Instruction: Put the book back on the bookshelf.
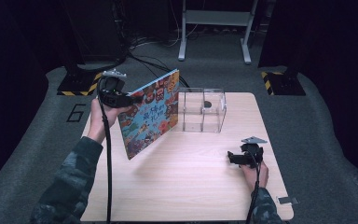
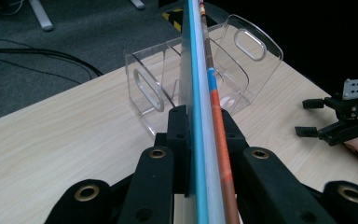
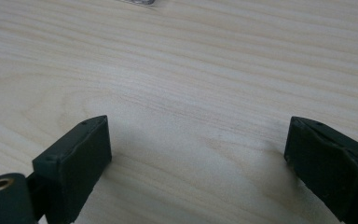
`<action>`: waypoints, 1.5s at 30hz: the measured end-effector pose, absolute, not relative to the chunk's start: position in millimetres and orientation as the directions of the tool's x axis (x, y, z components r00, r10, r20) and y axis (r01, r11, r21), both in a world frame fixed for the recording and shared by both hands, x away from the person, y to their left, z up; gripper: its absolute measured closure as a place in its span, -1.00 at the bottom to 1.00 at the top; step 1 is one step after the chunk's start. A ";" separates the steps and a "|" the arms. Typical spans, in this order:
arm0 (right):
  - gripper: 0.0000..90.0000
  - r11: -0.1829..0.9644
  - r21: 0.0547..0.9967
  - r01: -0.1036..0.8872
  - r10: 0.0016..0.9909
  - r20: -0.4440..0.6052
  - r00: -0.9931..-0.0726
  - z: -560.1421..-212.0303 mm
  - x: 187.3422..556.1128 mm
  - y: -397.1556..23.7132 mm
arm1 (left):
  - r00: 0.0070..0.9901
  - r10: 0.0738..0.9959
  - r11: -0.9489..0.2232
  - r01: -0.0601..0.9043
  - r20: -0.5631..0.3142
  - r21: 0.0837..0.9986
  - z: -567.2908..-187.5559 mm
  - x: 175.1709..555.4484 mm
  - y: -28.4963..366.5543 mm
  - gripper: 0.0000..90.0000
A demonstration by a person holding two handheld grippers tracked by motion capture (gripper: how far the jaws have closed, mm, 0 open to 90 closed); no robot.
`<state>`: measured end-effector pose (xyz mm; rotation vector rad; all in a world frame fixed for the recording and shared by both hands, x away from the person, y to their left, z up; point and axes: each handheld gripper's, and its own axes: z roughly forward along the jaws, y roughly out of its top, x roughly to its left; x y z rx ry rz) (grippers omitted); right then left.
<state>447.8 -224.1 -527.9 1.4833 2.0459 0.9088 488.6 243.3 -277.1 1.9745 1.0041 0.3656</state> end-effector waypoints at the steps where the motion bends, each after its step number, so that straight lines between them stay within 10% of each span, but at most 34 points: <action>1: -0.85 0.203 0.732 0.650 0.948 0.020 -0.319 -527.9 447.7 -224.1 | 0.629 0.769 -0.293 0.510 -0.118 0.809 -276.3 488.8 241.6 0.78; 45: -0.83 0.203 0.732 0.651 0.948 0.021 -0.319 -527.8 447.5 -224.3 | 0.477 0.873 -0.131 0.427 -0.100 0.895 -315.3 496.5 189.4 0.78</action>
